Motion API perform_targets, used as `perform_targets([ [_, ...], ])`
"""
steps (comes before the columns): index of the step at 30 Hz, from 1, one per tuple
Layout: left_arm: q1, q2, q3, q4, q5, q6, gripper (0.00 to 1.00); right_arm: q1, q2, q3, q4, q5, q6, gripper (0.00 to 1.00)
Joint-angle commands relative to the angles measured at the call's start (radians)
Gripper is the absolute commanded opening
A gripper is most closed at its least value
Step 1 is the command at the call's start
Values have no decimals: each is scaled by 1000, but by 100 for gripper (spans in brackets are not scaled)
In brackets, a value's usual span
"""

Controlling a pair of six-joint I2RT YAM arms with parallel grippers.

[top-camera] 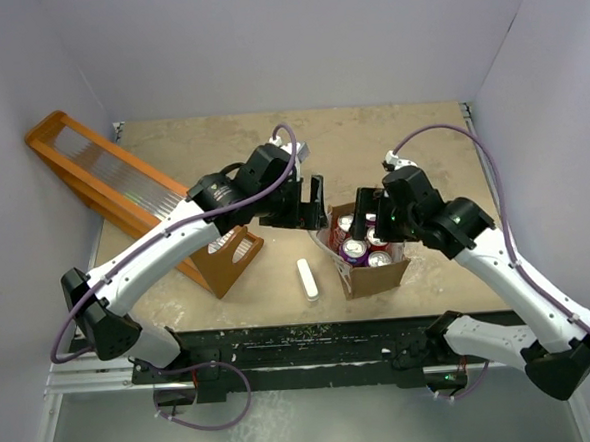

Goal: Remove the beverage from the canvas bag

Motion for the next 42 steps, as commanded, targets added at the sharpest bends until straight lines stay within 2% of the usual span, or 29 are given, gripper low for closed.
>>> perform_targets([
  [1, -4, 40, -4, 18, -40, -30, 89, 4, 47, -22, 77, 66, -20, 94],
  [3, -3, 88, 14, 4, -27, -31, 83, 4, 76, -34, 104, 52, -30, 88],
  [7, -3, 131, 30, -7, -27, -31, 67, 4, 128, -36, 137, 49, -93, 82],
  [13, -3, 119, -10, 4, -64, -45, 50, 4, 186, -46, 190, 94, -171, 77],
  [17, -2, 99, -52, 45, -53, -82, 38, 3, 205, -79, 277, 79, -165, 72],
  [21, -3, 99, -47, 46, -25, -69, 25, 1, 260, -41, 286, 46, -151, 64],
  [23, -2, 103, -45, 44, -27, -34, 19, 1, 289, -41, 298, 43, -142, 65],
  [26, 12, 126, -10, -6, -10, -24, 7, -3, 346, -7, 258, 69, -112, 72],
  [34, 54, 110, -34, 35, 85, 16, 0, -8, 420, 45, 133, 183, 107, 72],
  [42, 61, 129, -27, 61, 148, 58, 0, -9, 484, 16, 143, 107, 241, 70],
])
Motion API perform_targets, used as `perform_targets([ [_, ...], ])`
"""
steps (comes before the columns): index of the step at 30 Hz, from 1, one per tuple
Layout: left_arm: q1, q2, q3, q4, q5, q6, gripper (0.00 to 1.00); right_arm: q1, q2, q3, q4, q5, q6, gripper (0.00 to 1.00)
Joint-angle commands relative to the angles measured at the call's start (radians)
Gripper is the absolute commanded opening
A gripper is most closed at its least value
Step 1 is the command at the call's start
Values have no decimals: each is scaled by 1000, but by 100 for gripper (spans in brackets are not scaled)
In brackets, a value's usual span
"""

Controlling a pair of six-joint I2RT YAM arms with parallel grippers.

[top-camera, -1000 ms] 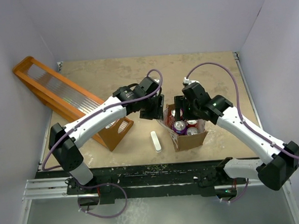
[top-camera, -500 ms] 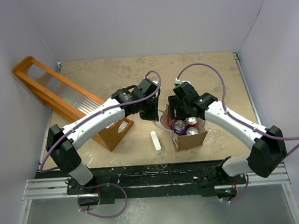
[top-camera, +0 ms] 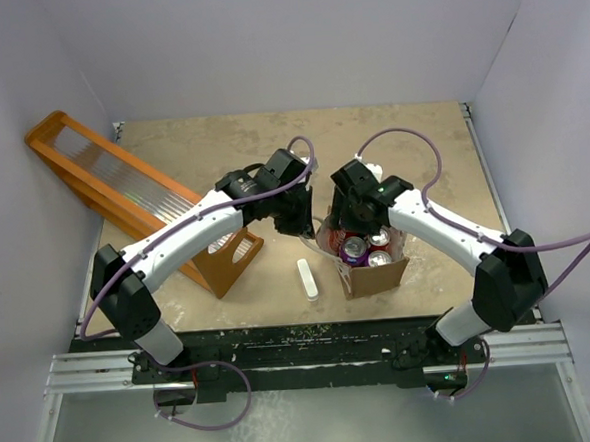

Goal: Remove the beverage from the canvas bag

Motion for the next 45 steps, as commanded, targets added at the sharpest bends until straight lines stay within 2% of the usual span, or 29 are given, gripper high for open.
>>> perform_targets([
  [1, 14, -12, 22, 45, 59, 49, 0, -5, 39, 19, -47, -30, 124, 69],
  [9, 18, -14, -4, 94, 119, 89, 0, -5, 116, 51, -111, 24, 252, 72],
  [21, 27, 21, 48, 50, 151, 174, 0, -4, 220, 121, -82, 74, 205, 77],
  [24, 41, 21, 50, 42, 156, 189, 0, -5, 233, 128, -76, 74, 197, 71],
  [34, 71, 40, 60, 53, 188, 202, 0, -4, 195, 216, -121, 92, 122, 31],
  [45, 82, 79, 67, 86, 229, 174, 0, -5, 29, 168, -35, 33, 8, 4],
])
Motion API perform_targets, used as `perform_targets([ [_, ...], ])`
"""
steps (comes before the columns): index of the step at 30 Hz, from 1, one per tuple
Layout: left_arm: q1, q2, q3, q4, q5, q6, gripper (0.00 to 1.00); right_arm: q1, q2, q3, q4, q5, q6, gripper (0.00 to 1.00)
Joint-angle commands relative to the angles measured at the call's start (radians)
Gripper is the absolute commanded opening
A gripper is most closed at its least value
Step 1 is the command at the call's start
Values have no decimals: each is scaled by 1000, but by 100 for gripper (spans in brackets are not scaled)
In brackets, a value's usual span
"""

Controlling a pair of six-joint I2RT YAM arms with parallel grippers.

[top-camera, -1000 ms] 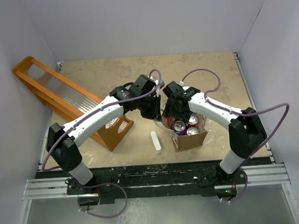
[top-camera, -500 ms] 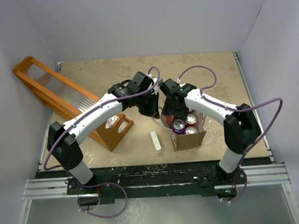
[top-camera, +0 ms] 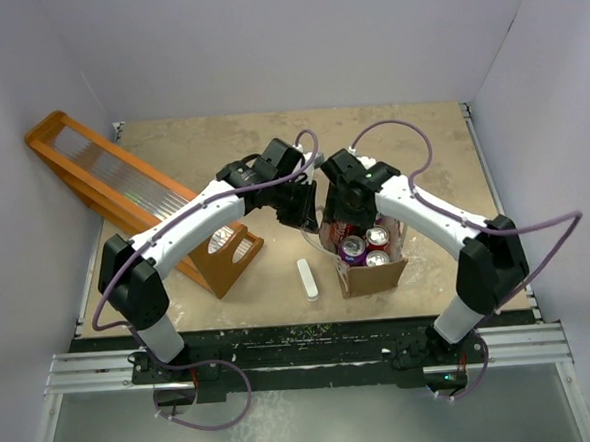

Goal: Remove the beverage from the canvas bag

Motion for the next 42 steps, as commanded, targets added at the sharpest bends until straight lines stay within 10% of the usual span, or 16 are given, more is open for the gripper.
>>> perform_targets([
  [1, 9, 18, 37, 39, 29, 3, 0, -5, -154, -3, 83, 7, -72, 0],
  [30, 9, 55, 70, 50, 31, -43, 0, -7, -537, -172, 303, 47, -245, 0],
  [42, 8, 83, 107, 18, 26, -43, 0, -6, -687, -213, 337, 336, -329, 0],
])
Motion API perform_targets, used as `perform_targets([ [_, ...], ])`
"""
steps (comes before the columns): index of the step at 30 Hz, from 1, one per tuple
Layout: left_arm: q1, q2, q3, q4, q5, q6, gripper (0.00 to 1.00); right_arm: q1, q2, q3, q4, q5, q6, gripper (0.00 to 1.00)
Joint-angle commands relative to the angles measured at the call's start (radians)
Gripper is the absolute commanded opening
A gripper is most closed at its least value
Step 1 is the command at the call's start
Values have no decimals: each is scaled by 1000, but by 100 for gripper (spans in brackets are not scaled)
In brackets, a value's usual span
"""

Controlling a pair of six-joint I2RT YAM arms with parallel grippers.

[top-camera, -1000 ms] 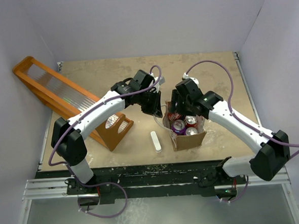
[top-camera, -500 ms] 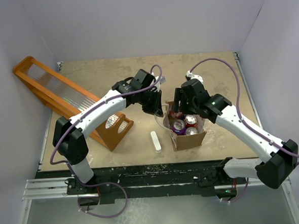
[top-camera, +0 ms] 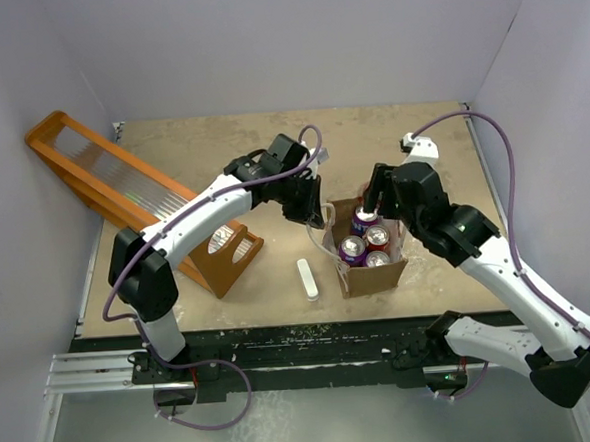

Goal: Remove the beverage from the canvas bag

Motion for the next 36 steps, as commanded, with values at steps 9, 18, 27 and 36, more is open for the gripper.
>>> perform_targets([
  [9, 4, 28, 87, -43, -16, 5, 0, -24, 18, 40, 256, 340, -247, 0],
  [18, 4, 28, 91, -89, -40, 1, 0, -212, 210, 116, 353, 183, -250, 0],
  [27, 4, 31, 106, -107, -43, 0, 0, -333, 349, 89, 438, 139, -245, 0],
  [36, 6, 33, 102, -106, -29, -6, 0, -425, 511, 87, 495, 109, -227, 0],
])
